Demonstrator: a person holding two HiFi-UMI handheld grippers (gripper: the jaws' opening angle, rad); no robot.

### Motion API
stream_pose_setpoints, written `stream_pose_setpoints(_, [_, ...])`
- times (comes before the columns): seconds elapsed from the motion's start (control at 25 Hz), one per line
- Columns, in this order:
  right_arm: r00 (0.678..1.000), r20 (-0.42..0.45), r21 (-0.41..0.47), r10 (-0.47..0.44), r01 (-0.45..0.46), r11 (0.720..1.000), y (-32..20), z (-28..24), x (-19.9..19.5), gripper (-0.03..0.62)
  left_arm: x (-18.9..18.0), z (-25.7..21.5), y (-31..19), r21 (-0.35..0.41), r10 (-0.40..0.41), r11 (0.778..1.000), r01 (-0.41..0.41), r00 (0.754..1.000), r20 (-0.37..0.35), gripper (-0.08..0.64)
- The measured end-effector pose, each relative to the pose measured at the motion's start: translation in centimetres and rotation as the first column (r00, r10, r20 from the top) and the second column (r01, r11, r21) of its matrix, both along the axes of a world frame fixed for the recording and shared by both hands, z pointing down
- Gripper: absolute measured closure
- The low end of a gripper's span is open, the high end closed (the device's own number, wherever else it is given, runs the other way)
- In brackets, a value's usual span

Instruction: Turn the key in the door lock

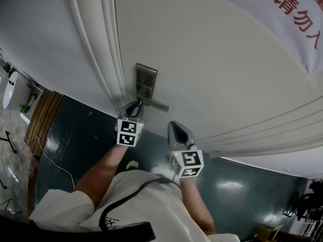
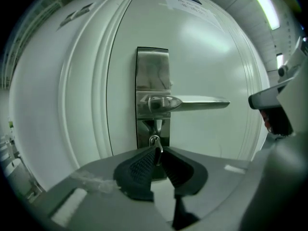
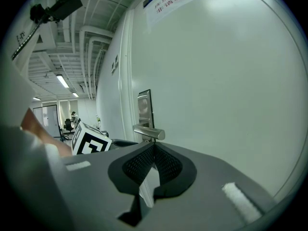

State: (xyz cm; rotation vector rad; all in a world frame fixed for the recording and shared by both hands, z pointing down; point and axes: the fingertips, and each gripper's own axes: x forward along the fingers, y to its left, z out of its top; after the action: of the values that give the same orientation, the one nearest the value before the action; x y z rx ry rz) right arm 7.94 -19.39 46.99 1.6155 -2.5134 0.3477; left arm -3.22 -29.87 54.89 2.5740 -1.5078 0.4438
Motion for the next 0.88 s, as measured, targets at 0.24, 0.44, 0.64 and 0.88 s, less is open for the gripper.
stream_pose_setpoints(0.24, [1.000,-0.004,0.009,0.003,-0.003,1.000,0.03,-0.04,0.13,0.583,-0.14,-0.23,-0.05,-0.077,-0.033,0.997,0.021,0.987,-0.155,0.526])
stream_pose_setpoints(0.44, [1.000,-0.003,0.009,0.009,-0.009,1.000,0.13,0.04,0.37,0.583,-0.17,-0.16,-0.14,-0.084,-0.032,0.996,0.018,0.985,-0.171,0.526])
stream_pose_setpoints(0.64, [1.000,-0.001,0.008,0.010,-0.010,1.000,0.25,-0.03,0.31,0.583,-0.25,-0.06,-0.13,-0.124,-0.052,0.992,0.023,0.970,-0.237,0.528])
stream_pose_setpoints(0.88, [1.000,-0.006,0.012,0.012,-0.012,1.000,0.35,-0.08,0.45,0.583,-0.36,0.08,-0.15,-0.180,-0.071,0.984,0.011,0.942,-0.328,0.529])
